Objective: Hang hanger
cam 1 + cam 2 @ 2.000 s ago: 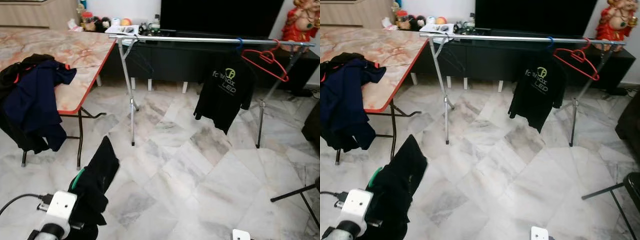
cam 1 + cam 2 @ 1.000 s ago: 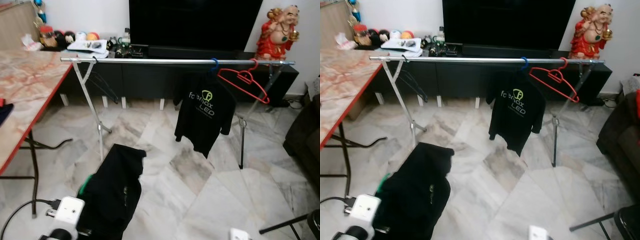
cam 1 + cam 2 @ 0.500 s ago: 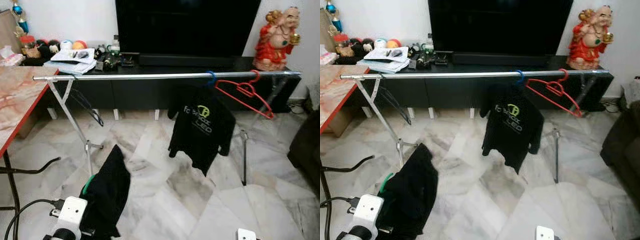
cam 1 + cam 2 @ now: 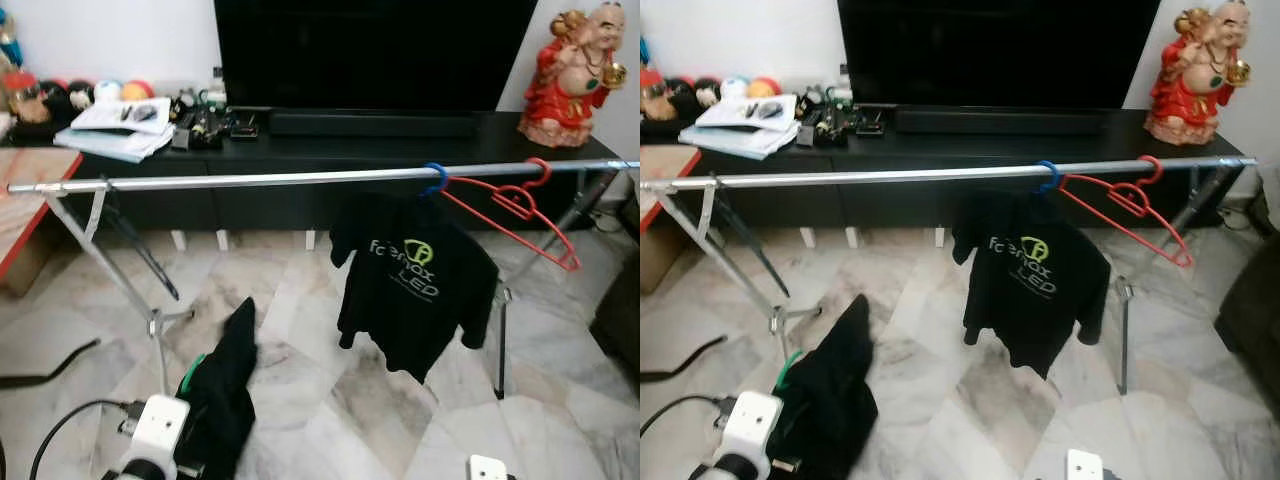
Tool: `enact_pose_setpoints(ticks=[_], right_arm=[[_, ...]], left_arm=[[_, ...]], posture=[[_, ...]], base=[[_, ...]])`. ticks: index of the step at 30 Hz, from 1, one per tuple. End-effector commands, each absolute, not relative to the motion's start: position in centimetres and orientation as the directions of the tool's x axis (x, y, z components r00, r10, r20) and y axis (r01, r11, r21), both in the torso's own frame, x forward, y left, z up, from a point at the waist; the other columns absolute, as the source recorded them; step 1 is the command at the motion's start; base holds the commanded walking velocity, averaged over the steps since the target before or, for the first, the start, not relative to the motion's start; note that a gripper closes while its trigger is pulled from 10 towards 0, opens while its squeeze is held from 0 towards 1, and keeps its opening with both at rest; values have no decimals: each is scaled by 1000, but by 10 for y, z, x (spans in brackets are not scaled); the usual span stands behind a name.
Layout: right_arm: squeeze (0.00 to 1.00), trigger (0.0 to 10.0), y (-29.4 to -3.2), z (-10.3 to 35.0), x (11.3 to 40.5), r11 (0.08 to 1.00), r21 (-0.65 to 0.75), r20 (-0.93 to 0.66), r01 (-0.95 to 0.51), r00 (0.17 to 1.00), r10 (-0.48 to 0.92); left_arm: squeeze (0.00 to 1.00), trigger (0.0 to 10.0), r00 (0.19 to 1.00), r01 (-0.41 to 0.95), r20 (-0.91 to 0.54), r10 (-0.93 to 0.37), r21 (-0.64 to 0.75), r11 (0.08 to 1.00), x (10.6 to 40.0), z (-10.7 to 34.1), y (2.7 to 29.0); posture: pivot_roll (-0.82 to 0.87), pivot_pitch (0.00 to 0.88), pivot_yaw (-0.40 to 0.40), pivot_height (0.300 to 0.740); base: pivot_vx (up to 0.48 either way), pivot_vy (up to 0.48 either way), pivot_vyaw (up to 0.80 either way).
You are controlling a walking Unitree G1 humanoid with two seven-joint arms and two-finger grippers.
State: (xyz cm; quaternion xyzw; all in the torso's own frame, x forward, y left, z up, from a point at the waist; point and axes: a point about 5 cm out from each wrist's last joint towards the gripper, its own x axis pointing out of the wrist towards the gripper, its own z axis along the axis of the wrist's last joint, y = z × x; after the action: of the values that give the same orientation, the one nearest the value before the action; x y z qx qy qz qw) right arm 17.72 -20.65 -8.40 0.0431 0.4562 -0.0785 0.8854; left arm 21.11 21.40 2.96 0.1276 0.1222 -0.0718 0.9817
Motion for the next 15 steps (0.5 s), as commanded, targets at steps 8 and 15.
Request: enact_pose_setpoints(ticks=[8, 15], right_arm=[[0, 10000, -199, -87, 174, 989, 24, -822, 146, 566, -63], [0, 10000, -201, -87, 172, 988, 24, -826, 150, 560, -65]], left_arm=[[0, 10000, 958, 131, -279, -61, 239, 962, 200, 26, 225], [0, 10000, 959, 133, -277, -64, 236, 963, 201, 26, 223]], posture=[[57, 82, -26, 740], [59, 77, -28, 740]], base=[[0, -427, 645], [0, -446, 0]])
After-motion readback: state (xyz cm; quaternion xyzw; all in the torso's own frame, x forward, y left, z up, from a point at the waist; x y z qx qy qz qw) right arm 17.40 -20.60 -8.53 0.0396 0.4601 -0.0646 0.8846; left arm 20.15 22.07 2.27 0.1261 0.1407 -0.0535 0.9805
